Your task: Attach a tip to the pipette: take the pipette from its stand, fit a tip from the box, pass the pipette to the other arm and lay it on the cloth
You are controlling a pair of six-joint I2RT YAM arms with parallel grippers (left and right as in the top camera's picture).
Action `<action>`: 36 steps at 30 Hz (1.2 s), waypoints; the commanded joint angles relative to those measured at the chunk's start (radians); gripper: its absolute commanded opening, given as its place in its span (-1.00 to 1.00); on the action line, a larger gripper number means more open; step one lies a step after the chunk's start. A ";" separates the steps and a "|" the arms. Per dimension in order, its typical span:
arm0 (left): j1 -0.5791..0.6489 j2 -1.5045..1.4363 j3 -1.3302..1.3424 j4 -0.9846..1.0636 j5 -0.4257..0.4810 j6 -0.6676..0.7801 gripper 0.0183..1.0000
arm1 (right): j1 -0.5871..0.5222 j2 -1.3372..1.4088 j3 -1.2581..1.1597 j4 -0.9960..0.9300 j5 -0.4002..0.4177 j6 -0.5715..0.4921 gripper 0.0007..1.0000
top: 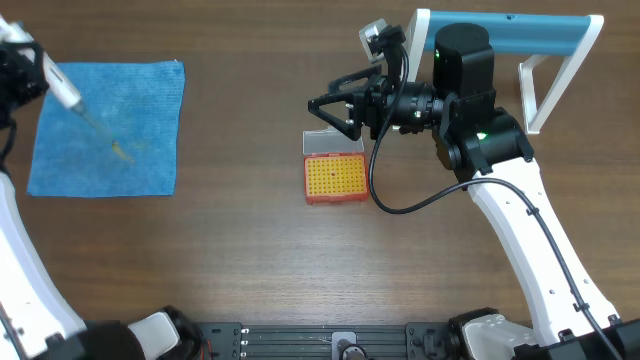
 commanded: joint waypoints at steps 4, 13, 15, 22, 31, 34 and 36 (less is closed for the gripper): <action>-0.004 0.214 0.050 -0.114 -0.174 0.112 -0.99 | 0.010 0.004 0.018 0.001 0.063 0.023 0.52; -0.076 0.502 0.307 -0.285 -0.296 0.164 -0.99 | 0.055 0.004 0.018 0.001 0.158 0.022 0.52; -0.109 0.556 0.364 -0.303 -0.336 0.181 -0.98 | 0.058 0.004 0.018 0.001 0.158 0.022 0.52; -0.172 0.722 0.442 -0.327 -0.349 0.182 -0.98 | 0.082 0.005 0.018 0.001 0.177 0.022 0.52; -0.180 0.824 0.455 -0.379 -0.349 0.164 -0.99 | 0.087 0.005 0.015 -0.044 0.185 0.021 0.52; -0.180 0.825 0.455 -0.379 -0.349 0.164 -0.98 | 0.087 0.005 0.014 -0.044 0.185 0.018 0.52; -0.180 0.826 0.455 -0.379 -0.362 0.163 -0.99 | 0.087 0.005 0.013 -0.044 0.185 0.018 0.52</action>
